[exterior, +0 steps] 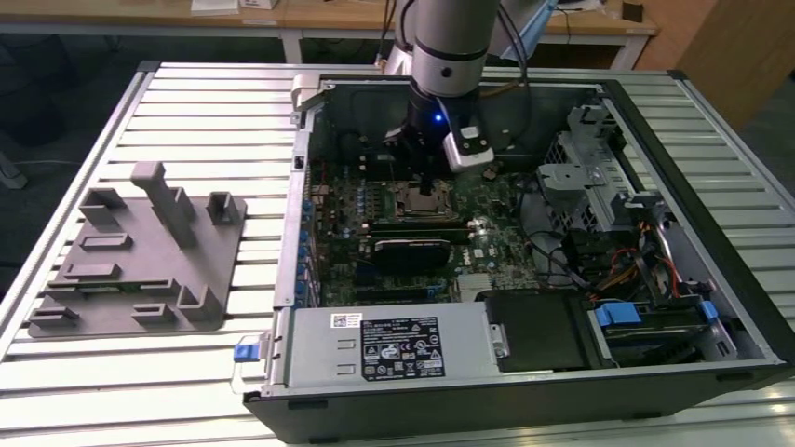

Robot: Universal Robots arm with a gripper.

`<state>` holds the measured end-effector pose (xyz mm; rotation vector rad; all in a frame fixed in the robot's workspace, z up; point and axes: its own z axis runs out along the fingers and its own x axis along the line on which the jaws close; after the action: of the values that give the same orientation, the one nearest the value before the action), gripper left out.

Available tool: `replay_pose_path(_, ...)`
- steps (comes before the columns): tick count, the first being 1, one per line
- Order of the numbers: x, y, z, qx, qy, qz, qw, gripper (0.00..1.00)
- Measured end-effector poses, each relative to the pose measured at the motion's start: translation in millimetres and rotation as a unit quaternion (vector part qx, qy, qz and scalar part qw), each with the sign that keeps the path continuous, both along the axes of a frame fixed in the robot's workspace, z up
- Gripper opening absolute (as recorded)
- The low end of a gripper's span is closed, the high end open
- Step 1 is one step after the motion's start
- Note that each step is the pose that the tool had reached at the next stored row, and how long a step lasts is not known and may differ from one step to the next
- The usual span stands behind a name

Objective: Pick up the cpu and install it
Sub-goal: 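Close the cpu cover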

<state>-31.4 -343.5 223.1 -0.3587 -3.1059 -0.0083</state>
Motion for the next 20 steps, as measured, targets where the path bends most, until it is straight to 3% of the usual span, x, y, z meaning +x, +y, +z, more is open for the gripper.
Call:
replay_pose_path(5, 0.0, 0.0, -0.6, 0.0008, 0.0000, 0.043, 0.9991, 0.11)
replay_pose_path(12, 0.0, 0.0, -0.7, 0.0014, -0.0004, 0.048, 0.9988, 0.11)
replay_pose_path(17, -0.8, -0.1, -1.6, 0.0047, -0.0103, 0.048, 0.9988, 0.11)
replay_pose_path(20, -2.0, -0.3, -2.0, 0.0047, -0.0109, 0.048, 0.9988, 0.11)
